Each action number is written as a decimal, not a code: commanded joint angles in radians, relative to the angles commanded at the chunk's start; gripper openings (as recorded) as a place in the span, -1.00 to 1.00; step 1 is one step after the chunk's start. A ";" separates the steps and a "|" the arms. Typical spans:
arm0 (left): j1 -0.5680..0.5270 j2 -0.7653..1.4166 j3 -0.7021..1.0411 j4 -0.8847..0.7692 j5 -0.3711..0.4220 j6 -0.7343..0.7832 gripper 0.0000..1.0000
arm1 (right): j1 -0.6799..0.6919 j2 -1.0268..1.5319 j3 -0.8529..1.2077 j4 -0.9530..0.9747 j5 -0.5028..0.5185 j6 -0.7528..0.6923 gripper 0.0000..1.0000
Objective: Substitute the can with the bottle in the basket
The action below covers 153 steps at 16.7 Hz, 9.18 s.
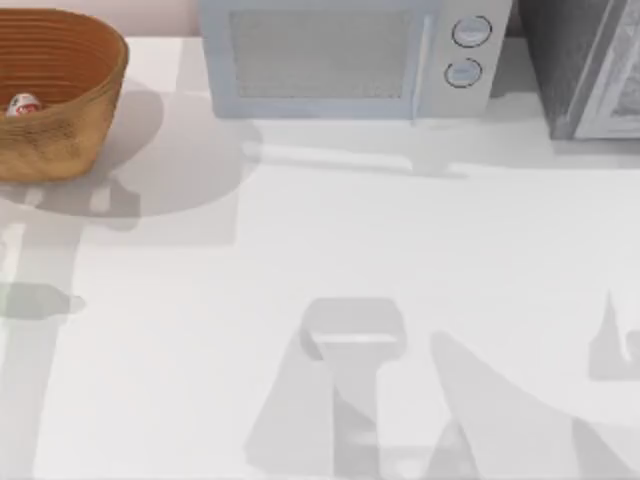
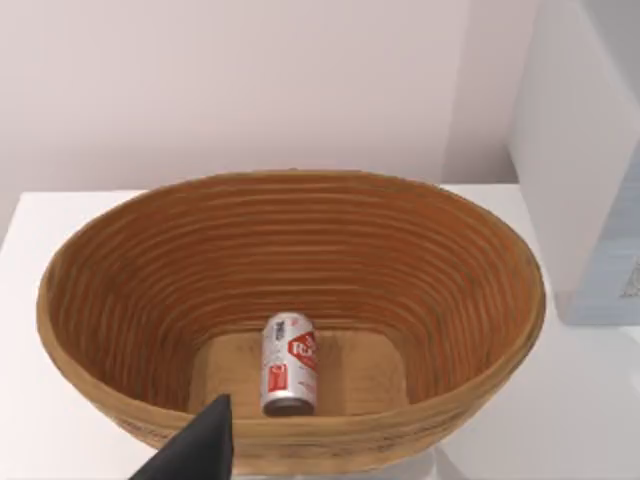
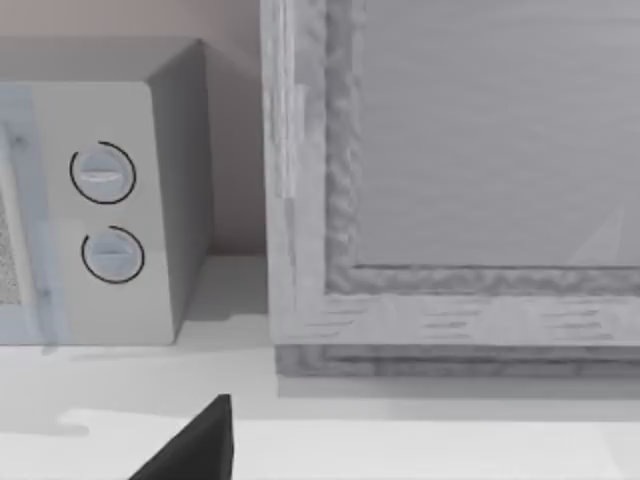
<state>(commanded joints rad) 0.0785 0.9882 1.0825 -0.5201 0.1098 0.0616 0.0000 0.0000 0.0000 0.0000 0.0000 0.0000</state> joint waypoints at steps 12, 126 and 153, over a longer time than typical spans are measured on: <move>0.074 1.132 1.098 -0.629 0.120 0.075 1.00 | 0.000 0.000 0.000 0.000 0.000 0.000 1.00; -0.235 0.038 -0.542 1.038 0.382 -0.033 -1.00 | 0.000 0.000 0.000 0.000 0.000 0.000 1.00; -0.452 1.595 0.207 1.790 1.136 -0.036 -0.85 | 0.000 0.000 0.000 0.000 0.000 0.000 1.00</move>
<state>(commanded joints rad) -0.3739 2.5832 1.2892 1.2703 1.2462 0.0253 0.0000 0.0000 0.0000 0.0000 0.0000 0.0000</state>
